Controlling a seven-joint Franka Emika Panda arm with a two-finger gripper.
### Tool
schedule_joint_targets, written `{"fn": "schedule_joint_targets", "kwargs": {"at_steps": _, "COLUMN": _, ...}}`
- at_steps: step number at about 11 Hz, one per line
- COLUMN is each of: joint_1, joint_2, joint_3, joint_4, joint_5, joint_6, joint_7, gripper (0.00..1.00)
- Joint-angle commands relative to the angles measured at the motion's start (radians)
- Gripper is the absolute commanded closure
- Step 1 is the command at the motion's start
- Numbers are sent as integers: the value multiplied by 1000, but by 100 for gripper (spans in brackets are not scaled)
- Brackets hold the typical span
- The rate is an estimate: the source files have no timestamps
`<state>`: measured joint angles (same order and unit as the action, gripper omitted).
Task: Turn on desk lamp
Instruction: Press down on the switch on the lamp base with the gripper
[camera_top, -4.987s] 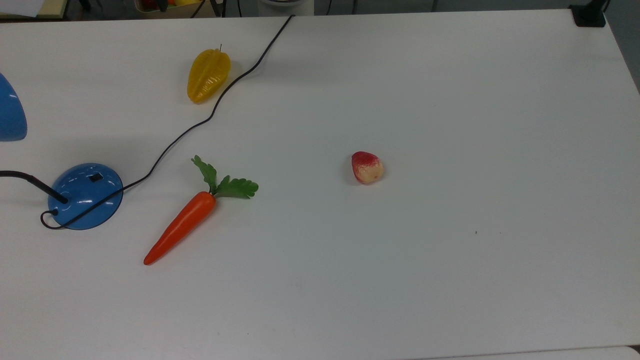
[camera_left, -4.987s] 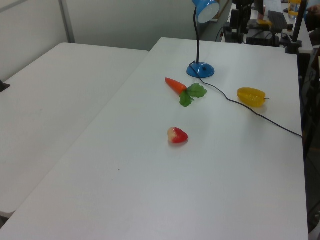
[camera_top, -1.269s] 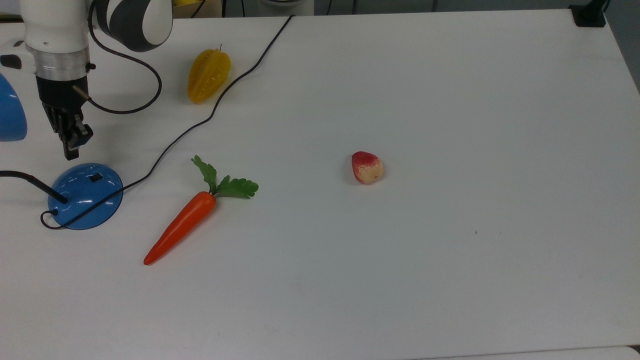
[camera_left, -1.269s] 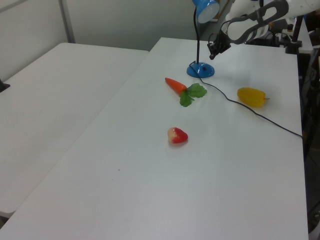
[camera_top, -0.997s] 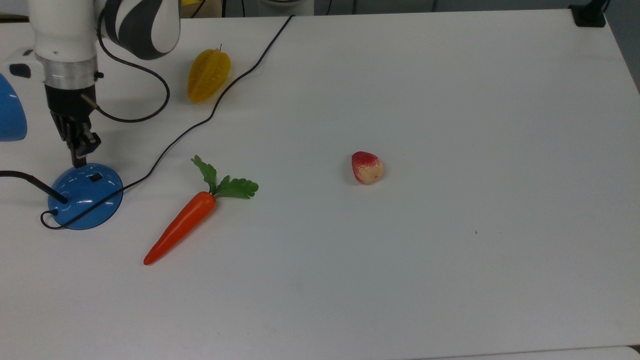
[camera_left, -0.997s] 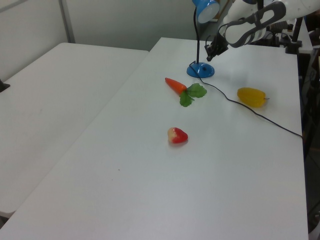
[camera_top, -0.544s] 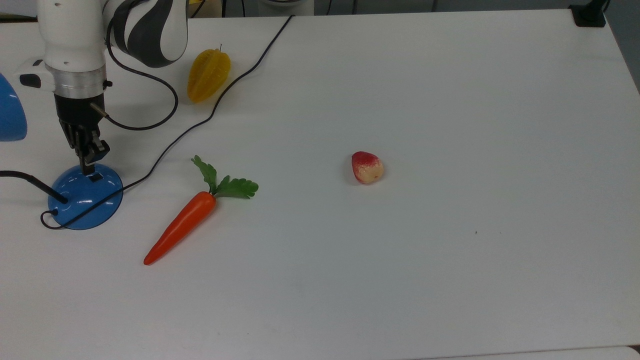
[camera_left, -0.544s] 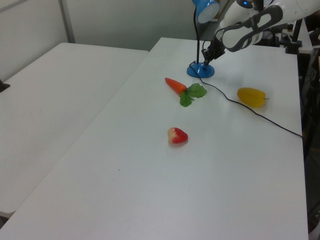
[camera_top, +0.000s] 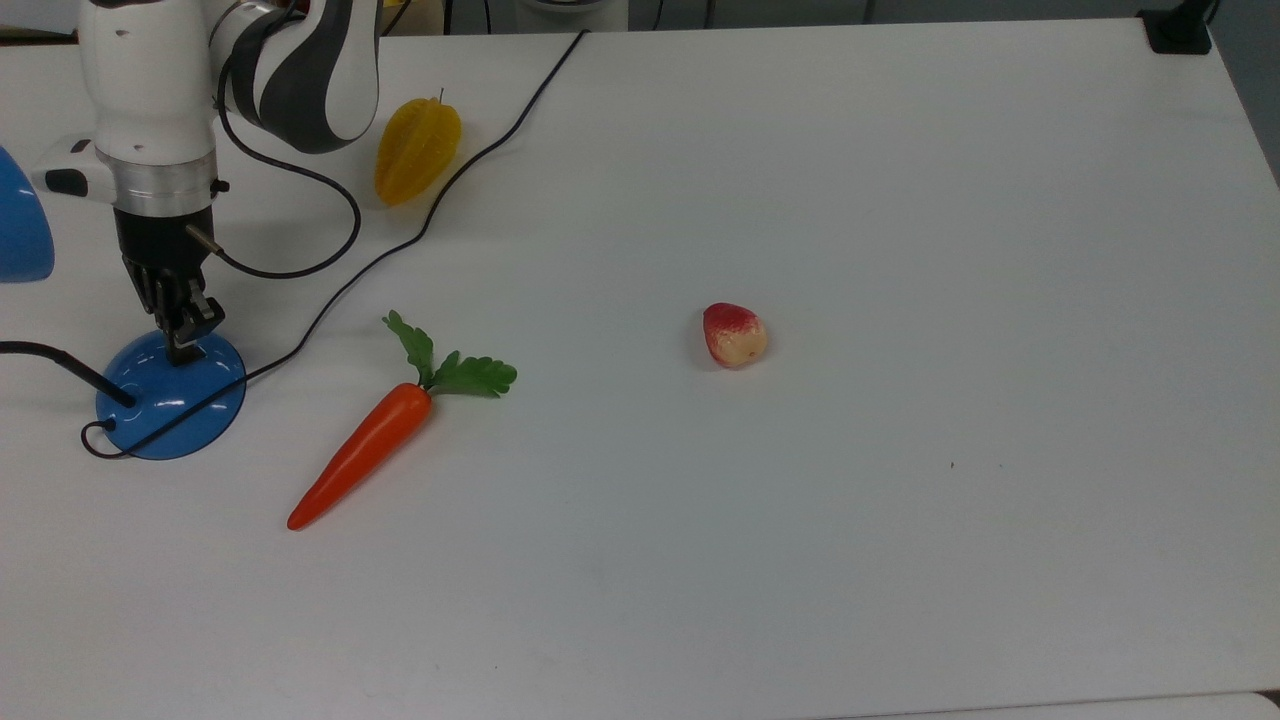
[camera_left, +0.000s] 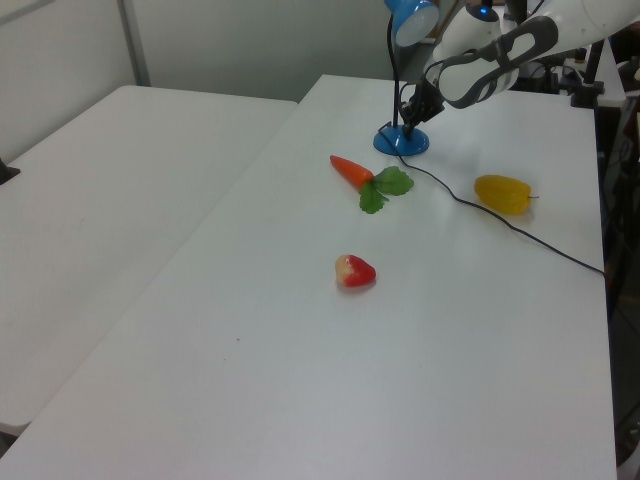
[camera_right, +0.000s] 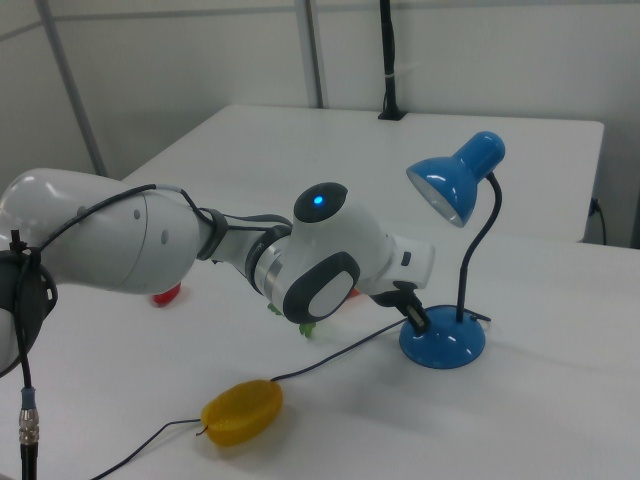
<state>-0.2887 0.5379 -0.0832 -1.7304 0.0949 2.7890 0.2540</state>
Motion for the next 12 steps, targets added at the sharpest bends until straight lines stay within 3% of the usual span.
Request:
{"fn": "schedule_joint_targets", "kwargs": {"at_steps": 1, "joint_1": 14, "joint_2": 28, "joint_3": -12, "joint_4": 20, "joint_5": -46, "joint_6": 30, "joint_7": 54, "gripper": 100}}
{"fn": "schedule_joint_targets", "kwargs": {"at_steps": 12, "joint_1": 16, "joint_2": 37, "joint_3": -24, "joint_4": 22, "joint_5": -46, "joint_6": 63, "joint_7": 54, "gripper": 100}}
